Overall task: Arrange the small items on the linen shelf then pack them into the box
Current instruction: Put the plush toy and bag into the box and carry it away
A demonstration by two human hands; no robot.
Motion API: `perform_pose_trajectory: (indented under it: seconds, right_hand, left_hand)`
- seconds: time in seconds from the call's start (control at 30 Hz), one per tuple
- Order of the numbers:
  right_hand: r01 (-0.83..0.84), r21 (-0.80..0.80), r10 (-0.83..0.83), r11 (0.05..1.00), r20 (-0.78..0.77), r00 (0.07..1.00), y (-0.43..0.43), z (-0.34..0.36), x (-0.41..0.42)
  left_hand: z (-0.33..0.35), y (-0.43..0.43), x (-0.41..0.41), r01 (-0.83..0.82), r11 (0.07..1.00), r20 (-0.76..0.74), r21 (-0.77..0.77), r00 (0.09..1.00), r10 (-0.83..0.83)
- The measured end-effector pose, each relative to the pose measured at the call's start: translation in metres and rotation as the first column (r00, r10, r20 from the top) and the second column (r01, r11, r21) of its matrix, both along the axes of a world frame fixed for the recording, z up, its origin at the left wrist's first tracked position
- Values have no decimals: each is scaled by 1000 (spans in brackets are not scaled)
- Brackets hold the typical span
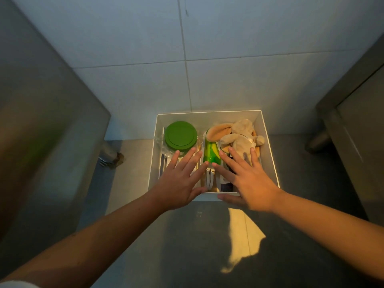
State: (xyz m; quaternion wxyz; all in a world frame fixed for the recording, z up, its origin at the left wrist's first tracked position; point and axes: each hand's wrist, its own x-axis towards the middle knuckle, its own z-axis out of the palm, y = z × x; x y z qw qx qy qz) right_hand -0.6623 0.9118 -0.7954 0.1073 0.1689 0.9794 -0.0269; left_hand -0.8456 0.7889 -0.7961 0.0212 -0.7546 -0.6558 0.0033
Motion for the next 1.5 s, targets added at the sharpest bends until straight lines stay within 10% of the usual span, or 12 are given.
perform_pose_trajectory:
  seconds: [1.5]
  right_hand:
    - [-3, -6, 3, 1000, -47, 999, 1, -3, -3]
  left_hand:
    - [-5, 1, -3, -54, 999, 45, 9, 998, 53]
